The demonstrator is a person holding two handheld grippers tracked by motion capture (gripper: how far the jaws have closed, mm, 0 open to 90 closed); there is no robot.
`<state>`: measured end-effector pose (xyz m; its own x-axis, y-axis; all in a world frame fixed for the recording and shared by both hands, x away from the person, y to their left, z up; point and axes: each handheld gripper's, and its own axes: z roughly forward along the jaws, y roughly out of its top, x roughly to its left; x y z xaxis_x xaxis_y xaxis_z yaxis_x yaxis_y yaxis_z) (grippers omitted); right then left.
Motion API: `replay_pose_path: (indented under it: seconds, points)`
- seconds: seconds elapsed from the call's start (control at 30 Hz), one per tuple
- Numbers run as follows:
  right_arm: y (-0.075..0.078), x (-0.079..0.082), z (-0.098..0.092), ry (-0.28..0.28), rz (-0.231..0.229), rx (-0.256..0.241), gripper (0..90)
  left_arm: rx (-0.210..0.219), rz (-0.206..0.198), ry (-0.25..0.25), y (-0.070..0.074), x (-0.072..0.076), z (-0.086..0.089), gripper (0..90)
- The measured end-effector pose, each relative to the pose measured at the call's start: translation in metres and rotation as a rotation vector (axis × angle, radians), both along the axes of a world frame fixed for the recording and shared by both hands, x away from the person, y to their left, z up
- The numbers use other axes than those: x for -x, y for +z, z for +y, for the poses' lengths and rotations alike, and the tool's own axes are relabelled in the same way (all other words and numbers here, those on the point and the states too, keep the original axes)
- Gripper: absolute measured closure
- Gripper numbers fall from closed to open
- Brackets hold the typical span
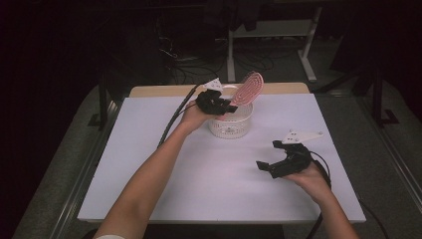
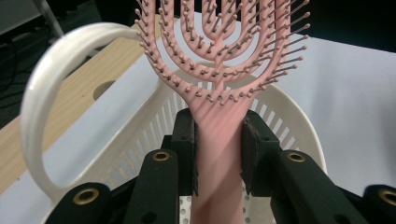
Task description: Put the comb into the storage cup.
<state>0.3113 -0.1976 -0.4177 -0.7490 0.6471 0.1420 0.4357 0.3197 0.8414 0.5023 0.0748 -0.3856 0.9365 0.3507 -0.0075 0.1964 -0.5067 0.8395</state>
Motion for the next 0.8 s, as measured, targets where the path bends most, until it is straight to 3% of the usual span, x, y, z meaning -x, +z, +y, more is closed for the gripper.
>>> replay_pose_path:
  seconds: [0.57,0.67,0.73,0.8]
  points:
    - [0.0001,0.0,0.0006,0.001,-0.003,0.002,0.0,-0.056,0.008,-0.002,-0.0074,0.0006,-0.0034,69.6]
    - [0.0,0.0,0.0008,0.001,-0.002,0.002,0.0,-0.07,0.0,0.001,-0.0076,0.0004,-0.0036,64.6]
    - [0.0001,0.0,0.0008,0.001,-0.003,0.002,0.0,-0.048,-0.005,-0.002,-0.0065,0.0006,-0.0023,61.2]
    - [0.0001,-0.0001,0.0008,0.0,-0.003,0.002,0.0,-0.055,-0.024,0.005,-0.0044,0.0014,-0.0016,58.7]
